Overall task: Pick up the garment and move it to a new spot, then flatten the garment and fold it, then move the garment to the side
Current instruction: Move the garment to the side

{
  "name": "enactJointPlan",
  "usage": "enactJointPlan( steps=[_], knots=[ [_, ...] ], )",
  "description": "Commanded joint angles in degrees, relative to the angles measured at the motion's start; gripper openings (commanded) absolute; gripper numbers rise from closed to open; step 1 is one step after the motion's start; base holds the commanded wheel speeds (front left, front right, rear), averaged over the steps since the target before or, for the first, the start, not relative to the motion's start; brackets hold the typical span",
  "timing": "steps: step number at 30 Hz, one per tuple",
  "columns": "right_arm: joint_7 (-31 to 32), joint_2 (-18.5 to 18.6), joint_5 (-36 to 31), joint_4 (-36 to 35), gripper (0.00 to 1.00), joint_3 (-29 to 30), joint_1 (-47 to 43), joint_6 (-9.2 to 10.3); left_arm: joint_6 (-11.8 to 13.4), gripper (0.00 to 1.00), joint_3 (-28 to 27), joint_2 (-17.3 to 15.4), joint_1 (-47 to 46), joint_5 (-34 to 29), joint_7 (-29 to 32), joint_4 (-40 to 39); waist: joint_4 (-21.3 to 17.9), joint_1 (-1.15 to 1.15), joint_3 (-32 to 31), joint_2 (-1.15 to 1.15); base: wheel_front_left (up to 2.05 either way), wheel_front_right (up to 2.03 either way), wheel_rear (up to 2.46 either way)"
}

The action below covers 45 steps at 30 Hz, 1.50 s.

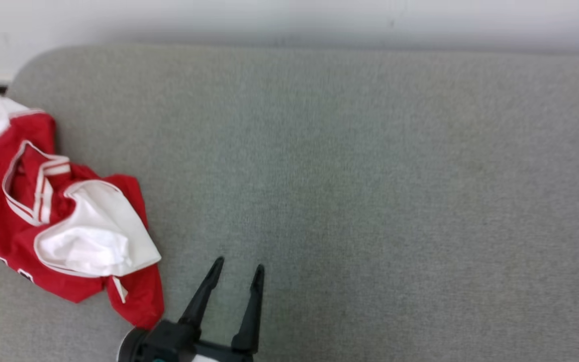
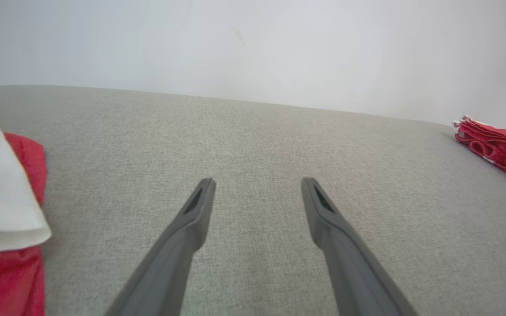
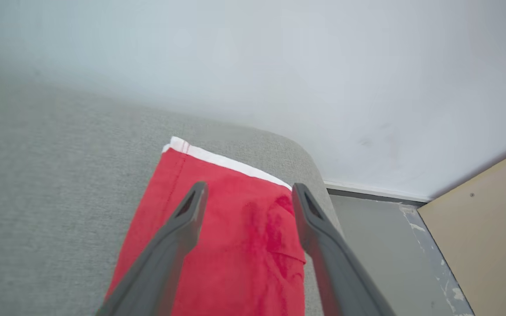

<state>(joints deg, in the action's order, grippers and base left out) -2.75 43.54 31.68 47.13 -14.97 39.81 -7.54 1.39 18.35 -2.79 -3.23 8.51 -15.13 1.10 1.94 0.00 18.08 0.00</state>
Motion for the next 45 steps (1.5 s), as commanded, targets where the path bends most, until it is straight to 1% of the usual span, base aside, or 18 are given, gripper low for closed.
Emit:
enactJointPlan(
  steps=[1,4,9,14,18,24,26,29,35,45],
  knots=[
    [-1.52,-0.81,0.88,-1.35,1.0,1.03,-2.83,0.11,0.42,1.0,-0.55,-0.23,1.56,0.62,-0.01,0.14,-0.62,0.0,-5.13,0.0,0.0,0.0,0.0],
    [-4.43,-2.92,0.23,-5.12,1.0,3.07,-7.18,0.11,0.92,1.0,-1.44,-0.23,3.57,1.08,-0.01,0.24,-0.92,0.0,-8.06,0.0,0.0,0.0,0.0],
    [-7.71,-7.93,-3.11,-11.59,1.0,7.81,-15.34,0.11,1.29,1.0,-3.4,-0.22,6.76,1.27,-0.01,0.37,-1.92,0.0,-12.26,0.0,0.0,0.0,0.0],
    [-9.8,-15.27,-8.89,-17.87,1.0,14.47,-24.32,0.12,1.14,1.0,-5.03,-0.22,9.8,1.28,-0.01,0.56,-3.19,0.0,-15.66,0.0,0.0,0.0,0.0],
    [-11.23,-23.14,-14.79,-23.74,1.0,18.77,-31.64,0.11,1.05,1.0,-6.09,-0.23,11.83,1.18,-0.01,0.83,-4.24,0.0,-17.84,0.0,0.0,0.0,0.0],
    [-12.17,-32.67,-20.98,-30.46,1.0,20.75,-39.75,0.11,1.28,1.0,-7.7,-0.23,13.7,1.04,-0.01,0.92,-5.75,0.0,-19.37,0.0,0.0,0.0,0.0],
    [-12.39,-34.77,-22.31,-31.61,1.0,20.71,-41.84,0.11,1.41,1.0,-8.25,-0.22,14.15,1.34,-0.01,0.99,-6.0,0.0,-19.86,0.0,0.0,0.0,0.0],
    [-12.43,-36.99,-23.13,-32.78,1.0,20.94,-43.86,0.11,1.14,1.0,-8.8,-0.22,15.04,1.34,-0.01,1.18,-6.03,0.0,-20.61,0.0,0.0,0.0,0.0],
    [-12.43,-38.82,-24.09,-33.69,1.0,22.33,-46.28,0.11,0.63,1.0,-9.26,-0.22,16.13,0.95,-0.01,2.09,-5.84,0.0,-21.87,0.0,0.0,0.0,0.0],
    [-12.45,-39.5,-23.26,-31.58,1.0,20.71,-46.92,0.11,0.82,1.0,-9.67,-0.22,15.86,0.95,-0.01,2.45,-5.12,0.0,-22.05,0.0,0.0,0.0,0.0]
  ],
)
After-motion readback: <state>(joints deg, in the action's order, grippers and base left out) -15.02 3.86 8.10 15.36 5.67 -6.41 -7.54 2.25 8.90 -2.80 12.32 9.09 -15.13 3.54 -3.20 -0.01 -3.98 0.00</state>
